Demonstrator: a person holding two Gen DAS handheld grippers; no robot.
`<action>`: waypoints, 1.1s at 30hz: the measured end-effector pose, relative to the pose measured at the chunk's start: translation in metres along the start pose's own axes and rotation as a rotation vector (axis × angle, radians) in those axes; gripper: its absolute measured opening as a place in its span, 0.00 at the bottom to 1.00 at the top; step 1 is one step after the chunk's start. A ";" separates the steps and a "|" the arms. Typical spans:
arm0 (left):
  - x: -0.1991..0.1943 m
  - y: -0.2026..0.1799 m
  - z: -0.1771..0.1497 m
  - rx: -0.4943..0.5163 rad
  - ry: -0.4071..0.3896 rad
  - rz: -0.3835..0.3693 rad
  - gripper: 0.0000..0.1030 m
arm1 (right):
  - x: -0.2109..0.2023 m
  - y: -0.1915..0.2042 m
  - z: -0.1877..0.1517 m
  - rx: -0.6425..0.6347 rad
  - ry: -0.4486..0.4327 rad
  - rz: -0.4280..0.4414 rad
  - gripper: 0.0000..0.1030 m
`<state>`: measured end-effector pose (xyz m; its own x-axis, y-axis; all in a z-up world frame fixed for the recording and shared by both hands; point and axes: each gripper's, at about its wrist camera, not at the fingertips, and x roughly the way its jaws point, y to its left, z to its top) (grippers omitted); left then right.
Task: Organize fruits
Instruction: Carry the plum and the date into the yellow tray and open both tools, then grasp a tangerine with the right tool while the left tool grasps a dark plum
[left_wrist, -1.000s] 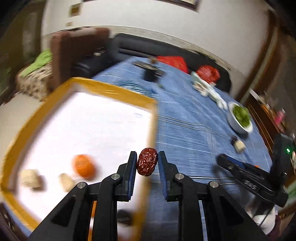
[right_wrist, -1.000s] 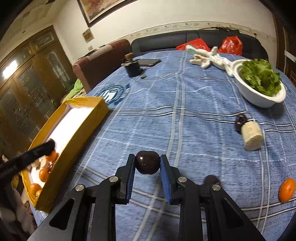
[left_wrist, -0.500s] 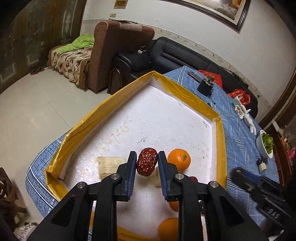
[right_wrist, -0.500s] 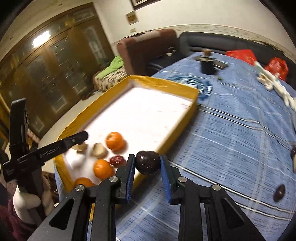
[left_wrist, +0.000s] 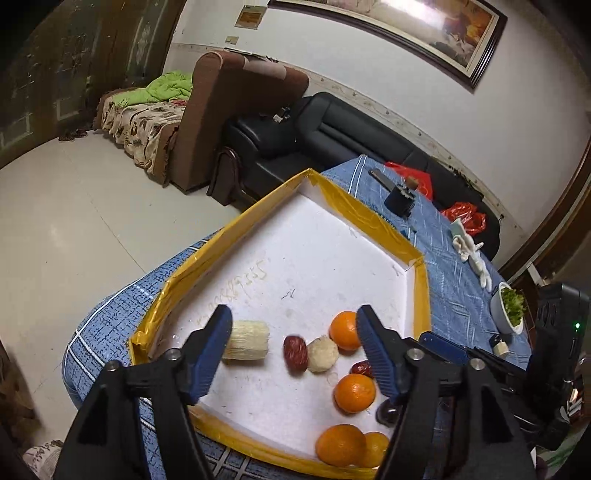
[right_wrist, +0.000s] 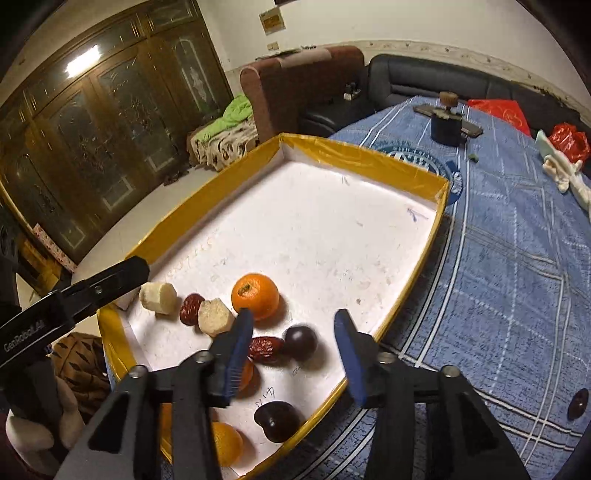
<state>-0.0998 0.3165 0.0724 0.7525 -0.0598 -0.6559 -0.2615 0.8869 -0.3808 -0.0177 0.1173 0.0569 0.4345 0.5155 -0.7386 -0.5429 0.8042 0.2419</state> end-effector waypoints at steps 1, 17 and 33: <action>-0.001 -0.001 0.000 -0.002 -0.001 -0.004 0.71 | -0.003 0.000 0.000 -0.002 -0.005 -0.004 0.52; -0.006 -0.081 -0.025 0.160 0.078 -0.129 0.80 | -0.080 -0.091 -0.051 0.202 -0.087 -0.083 0.53; 0.029 -0.202 -0.076 0.422 0.218 -0.184 0.79 | -0.210 -0.288 -0.145 0.594 -0.231 -0.369 0.58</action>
<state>-0.0713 0.1007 0.0804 0.6079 -0.2869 -0.7404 0.1642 0.9577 -0.2362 -0.0570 -0.2654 0.0515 0.6899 0.1769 -0.7020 0.1199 0.9284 0.3518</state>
